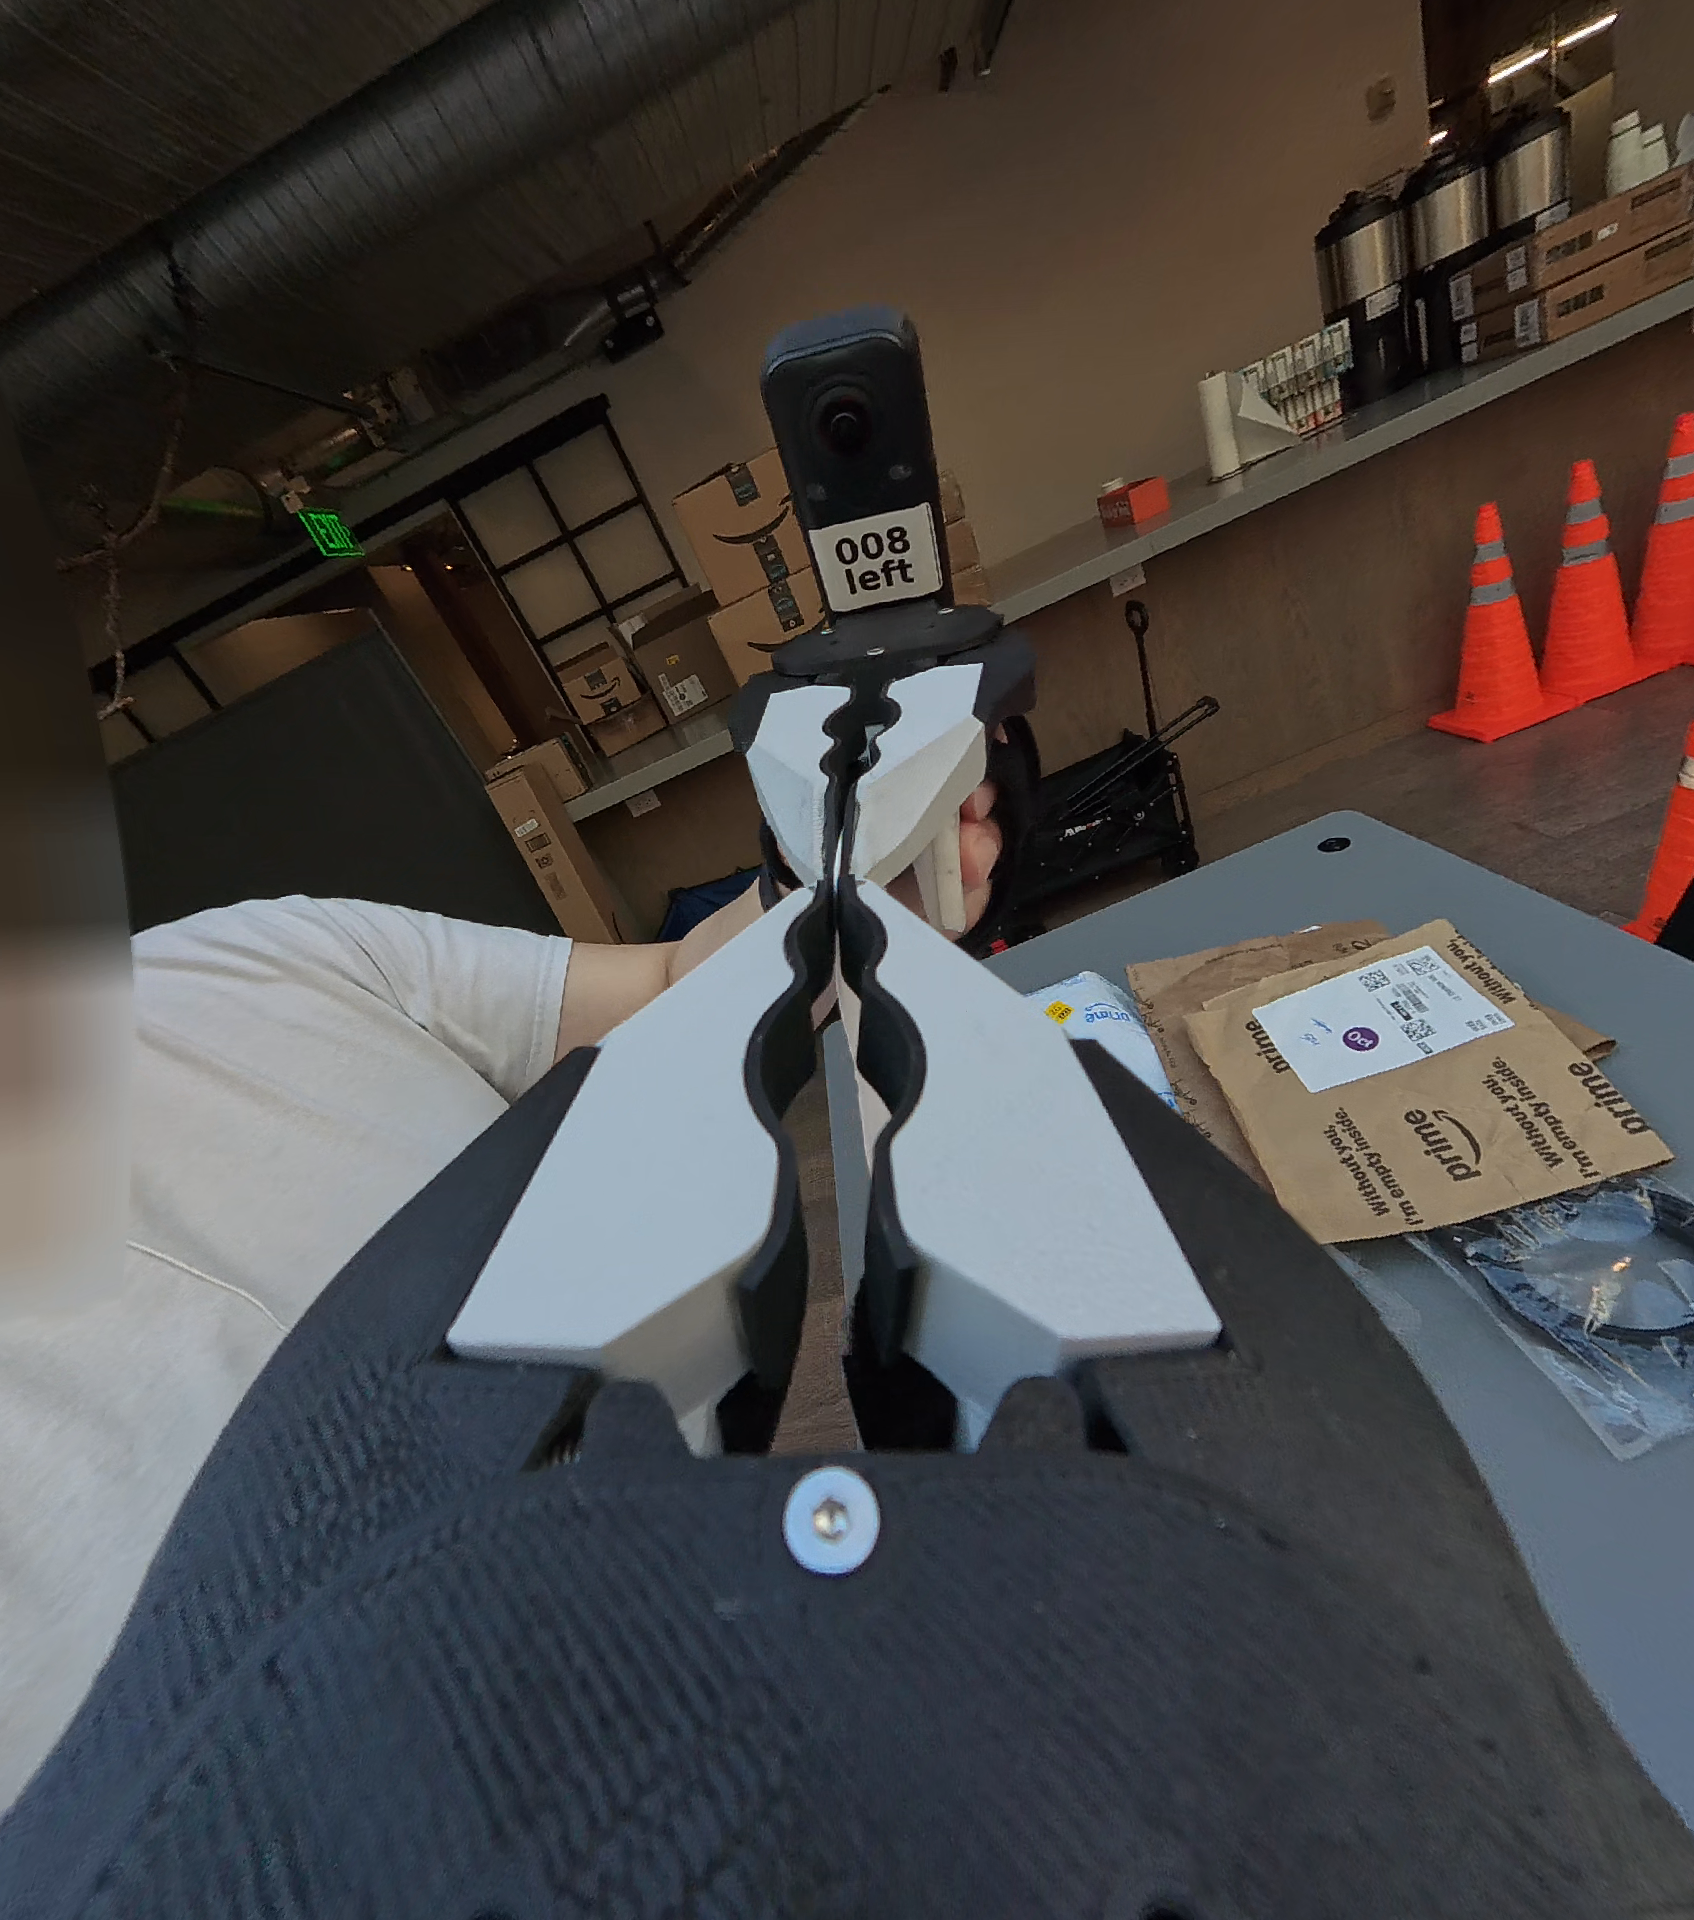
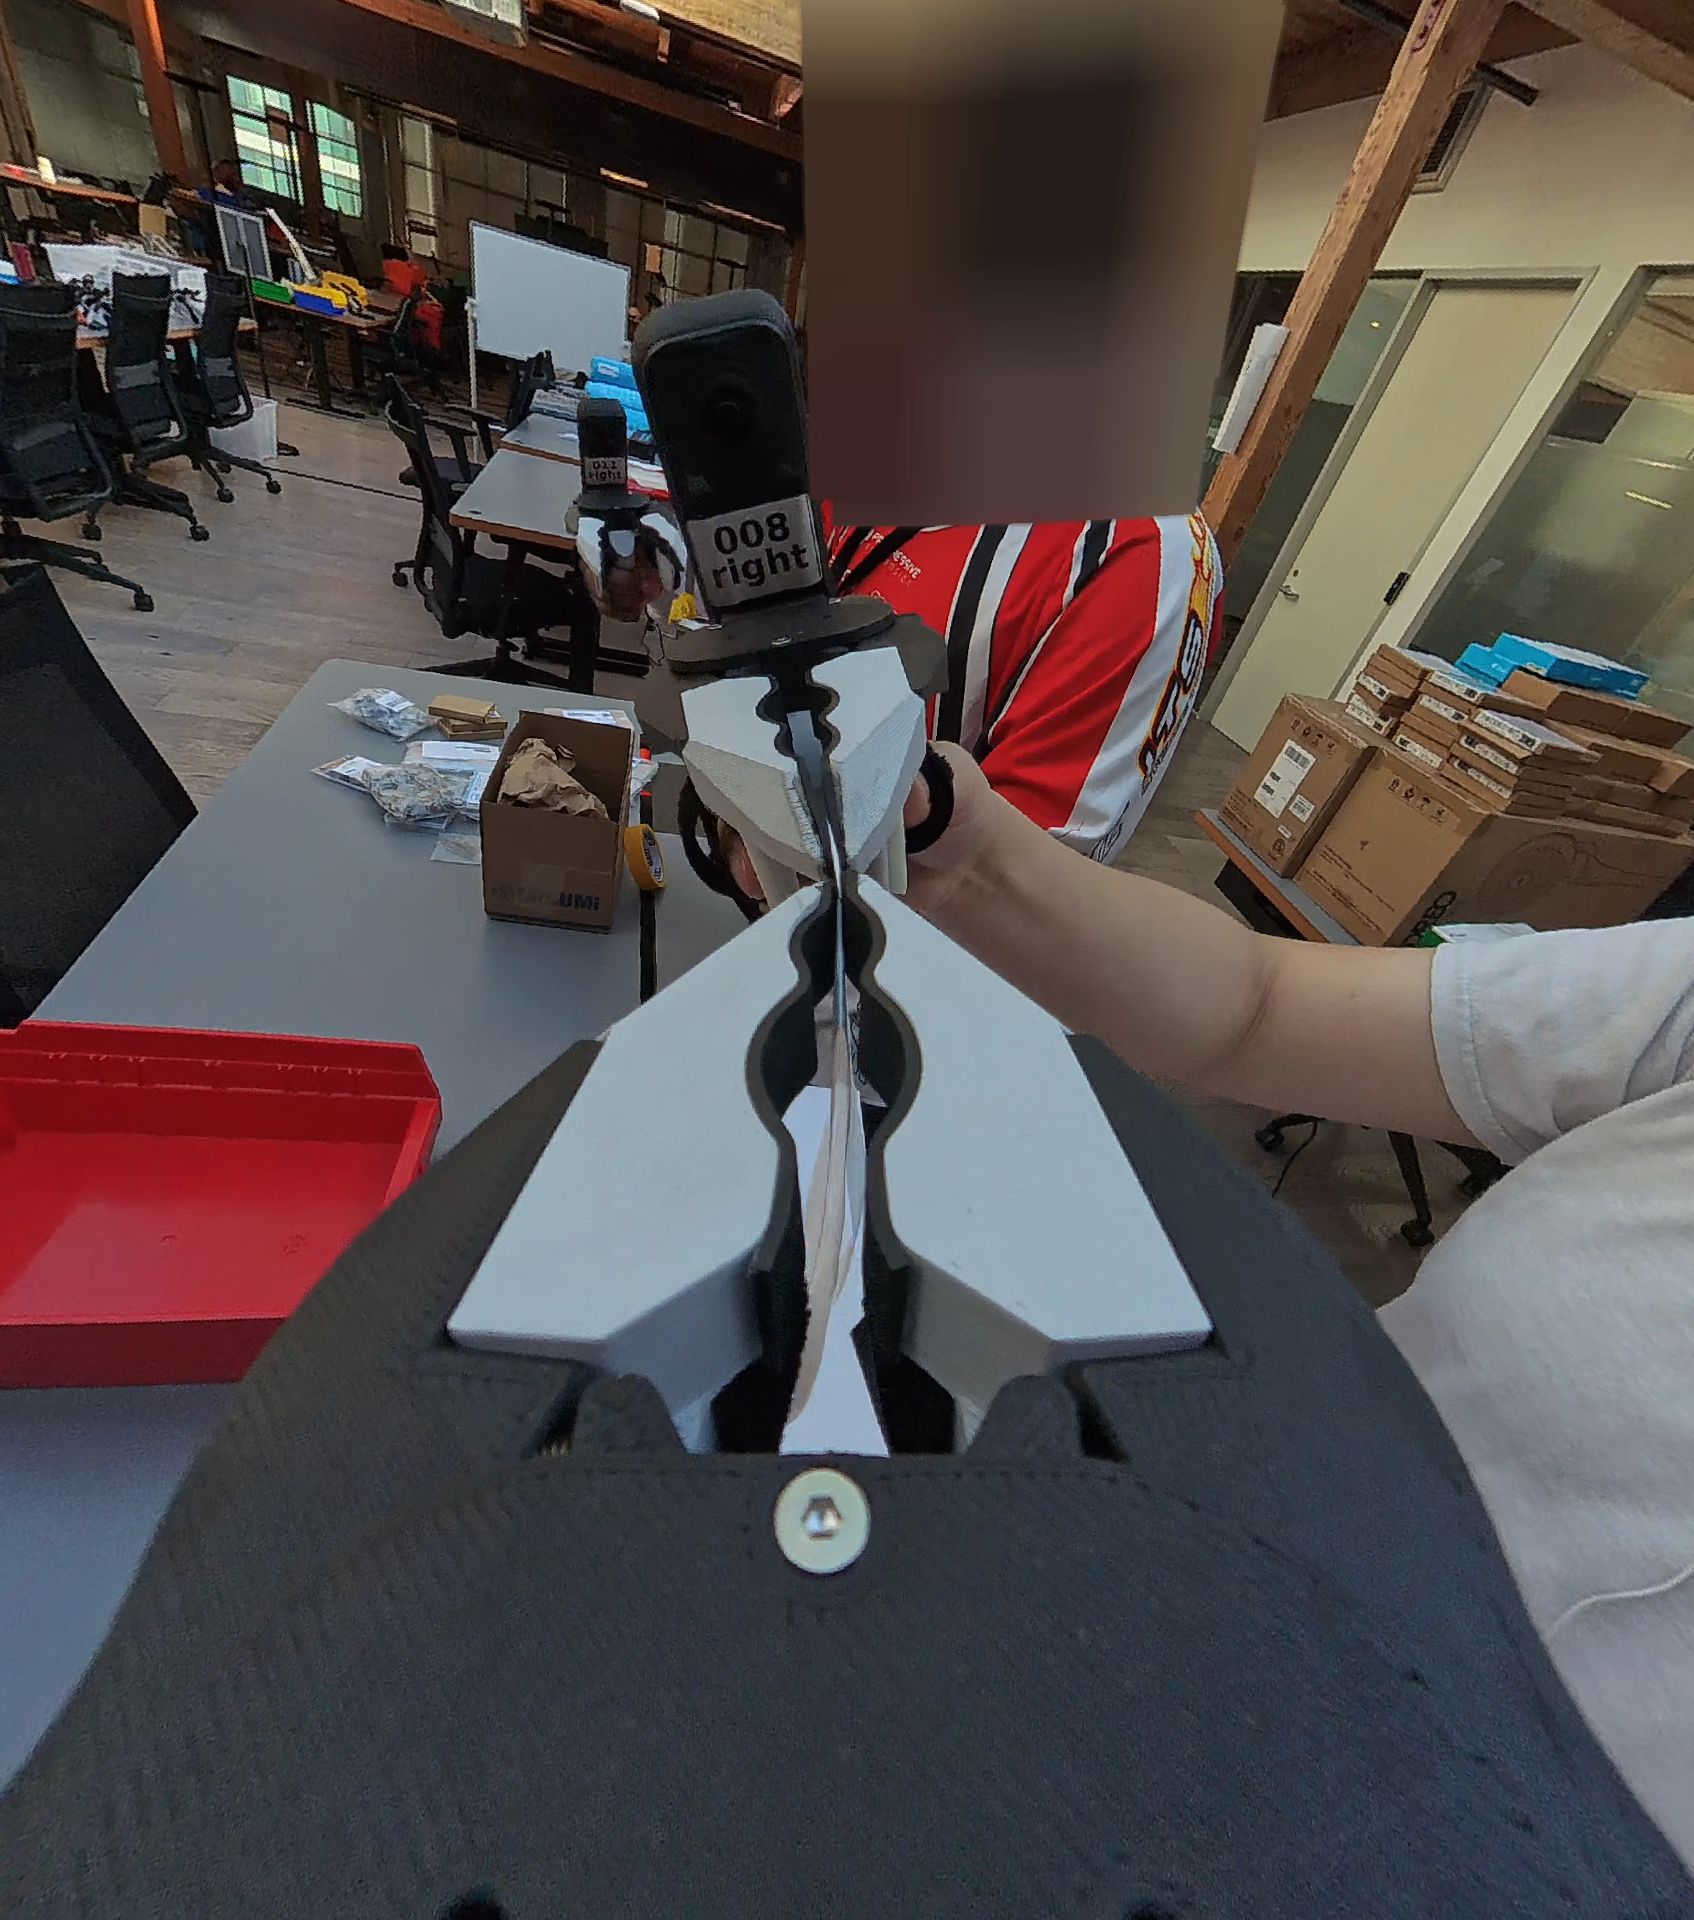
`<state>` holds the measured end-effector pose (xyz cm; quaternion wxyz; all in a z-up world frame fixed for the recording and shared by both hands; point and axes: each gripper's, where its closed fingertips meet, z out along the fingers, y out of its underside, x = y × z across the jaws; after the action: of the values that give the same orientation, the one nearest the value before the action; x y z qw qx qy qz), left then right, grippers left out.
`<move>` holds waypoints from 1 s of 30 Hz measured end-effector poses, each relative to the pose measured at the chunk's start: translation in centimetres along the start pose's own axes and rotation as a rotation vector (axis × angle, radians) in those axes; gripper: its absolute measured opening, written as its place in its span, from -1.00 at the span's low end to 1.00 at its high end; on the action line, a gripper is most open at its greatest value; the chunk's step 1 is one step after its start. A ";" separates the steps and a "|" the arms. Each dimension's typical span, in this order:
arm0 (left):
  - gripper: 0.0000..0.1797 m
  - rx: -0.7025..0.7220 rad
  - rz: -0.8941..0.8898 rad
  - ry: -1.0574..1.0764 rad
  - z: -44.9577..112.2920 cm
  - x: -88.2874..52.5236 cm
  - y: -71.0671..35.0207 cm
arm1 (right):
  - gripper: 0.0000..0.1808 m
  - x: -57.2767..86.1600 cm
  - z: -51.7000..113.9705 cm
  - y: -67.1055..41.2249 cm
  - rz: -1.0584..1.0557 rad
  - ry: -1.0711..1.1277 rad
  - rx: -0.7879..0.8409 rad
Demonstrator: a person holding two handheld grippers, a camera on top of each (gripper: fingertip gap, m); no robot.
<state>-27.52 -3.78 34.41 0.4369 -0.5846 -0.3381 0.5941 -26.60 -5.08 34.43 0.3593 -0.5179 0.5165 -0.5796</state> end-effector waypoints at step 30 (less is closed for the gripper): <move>-1.00 0.030 -0.007 -0.004 0.8 -0.1 0.0 | -1.00 0.1 -0.8 0.0 -0.029 -0.013 0.022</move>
<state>-28.30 -3.76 34.47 0.4472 -0.5755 -0.3321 0.5988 -27.42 -4.98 34.52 0.3600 -0.5252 0.5003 -0.5867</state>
